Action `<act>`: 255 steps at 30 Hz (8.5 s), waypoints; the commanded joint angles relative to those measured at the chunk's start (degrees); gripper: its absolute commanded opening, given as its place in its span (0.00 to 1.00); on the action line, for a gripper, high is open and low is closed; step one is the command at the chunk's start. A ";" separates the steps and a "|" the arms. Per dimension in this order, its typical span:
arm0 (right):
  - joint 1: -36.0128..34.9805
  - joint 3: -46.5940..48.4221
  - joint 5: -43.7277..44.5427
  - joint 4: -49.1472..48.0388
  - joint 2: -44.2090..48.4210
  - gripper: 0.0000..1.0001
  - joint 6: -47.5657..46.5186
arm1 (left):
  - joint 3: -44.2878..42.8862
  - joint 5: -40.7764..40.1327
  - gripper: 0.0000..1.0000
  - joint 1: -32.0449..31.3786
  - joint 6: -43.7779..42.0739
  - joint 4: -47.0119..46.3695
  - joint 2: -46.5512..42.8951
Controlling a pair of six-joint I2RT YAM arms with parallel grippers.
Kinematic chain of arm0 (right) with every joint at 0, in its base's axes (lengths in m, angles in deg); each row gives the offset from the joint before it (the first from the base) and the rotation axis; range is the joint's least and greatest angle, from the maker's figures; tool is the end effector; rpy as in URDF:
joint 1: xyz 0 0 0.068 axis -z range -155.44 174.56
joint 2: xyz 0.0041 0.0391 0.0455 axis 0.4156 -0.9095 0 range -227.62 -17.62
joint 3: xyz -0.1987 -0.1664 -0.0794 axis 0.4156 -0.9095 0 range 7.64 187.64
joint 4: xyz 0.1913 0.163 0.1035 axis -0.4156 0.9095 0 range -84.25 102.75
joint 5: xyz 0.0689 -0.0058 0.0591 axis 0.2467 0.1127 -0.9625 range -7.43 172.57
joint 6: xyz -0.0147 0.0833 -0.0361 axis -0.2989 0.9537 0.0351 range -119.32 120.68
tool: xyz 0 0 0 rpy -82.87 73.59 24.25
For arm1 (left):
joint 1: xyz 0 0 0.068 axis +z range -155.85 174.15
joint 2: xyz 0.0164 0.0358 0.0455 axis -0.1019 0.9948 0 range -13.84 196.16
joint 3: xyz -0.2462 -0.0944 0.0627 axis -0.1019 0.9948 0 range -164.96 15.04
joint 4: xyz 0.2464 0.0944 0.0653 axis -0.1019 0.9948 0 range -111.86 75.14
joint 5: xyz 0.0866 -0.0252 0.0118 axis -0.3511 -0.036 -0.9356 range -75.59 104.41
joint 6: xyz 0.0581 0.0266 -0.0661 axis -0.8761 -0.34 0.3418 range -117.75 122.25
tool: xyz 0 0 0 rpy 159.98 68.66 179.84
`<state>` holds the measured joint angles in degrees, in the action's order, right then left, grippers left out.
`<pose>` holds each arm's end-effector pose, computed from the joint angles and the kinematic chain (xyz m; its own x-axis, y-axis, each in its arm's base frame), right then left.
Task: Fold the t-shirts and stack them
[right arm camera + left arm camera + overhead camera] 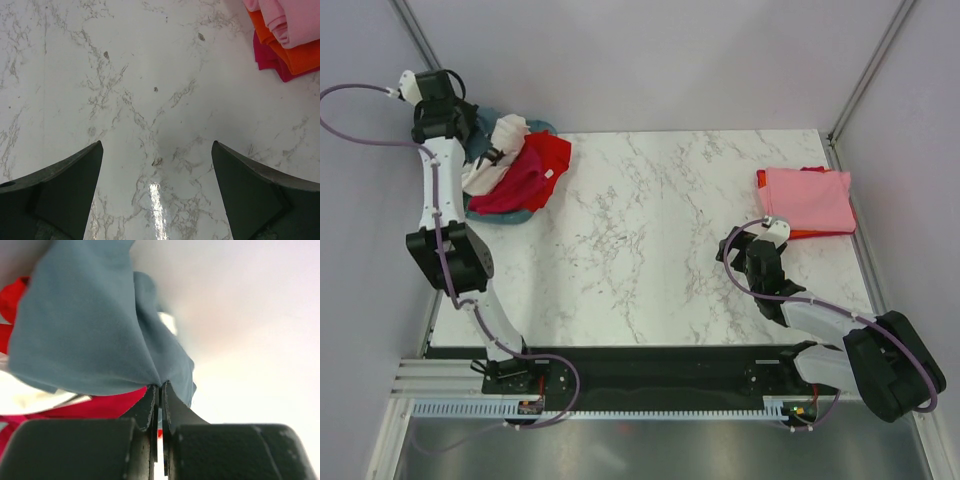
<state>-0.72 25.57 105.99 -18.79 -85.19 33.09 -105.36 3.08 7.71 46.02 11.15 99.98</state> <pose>0.2556 0.0843 0.1361 -0.3592 0.3742 -0.8549 0.1494 0.9273 0.3431 0.4940 0.1358 0.3733 -0.0353 -0.7062 -0.7072 -0.5888 0.5864 -0.5562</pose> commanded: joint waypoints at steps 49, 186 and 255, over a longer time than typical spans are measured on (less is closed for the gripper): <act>-0.21 0.17 3.66 0.19 5.61 0.96 0.20 | 81.85 -13.25 0.15 -37.65 24.43 -15.01 -81.80; 14.38 32.17 -21.67 52.31 41.56 0.00 -1.90 | 19.95 -6.69 0.02 -34.75 -25.49 5.58 -37.64; 14.91 49.65 -0.22 30.95 -43.95 0.53 2.32 | 89.63 19.94 0.88 -42.65 3.25 -1.28 -64.95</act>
<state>13.97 72.83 103.76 12.51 -126.74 36.23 -17.39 20.69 -34.49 45.87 12.16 37.14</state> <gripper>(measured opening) 0.542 0.882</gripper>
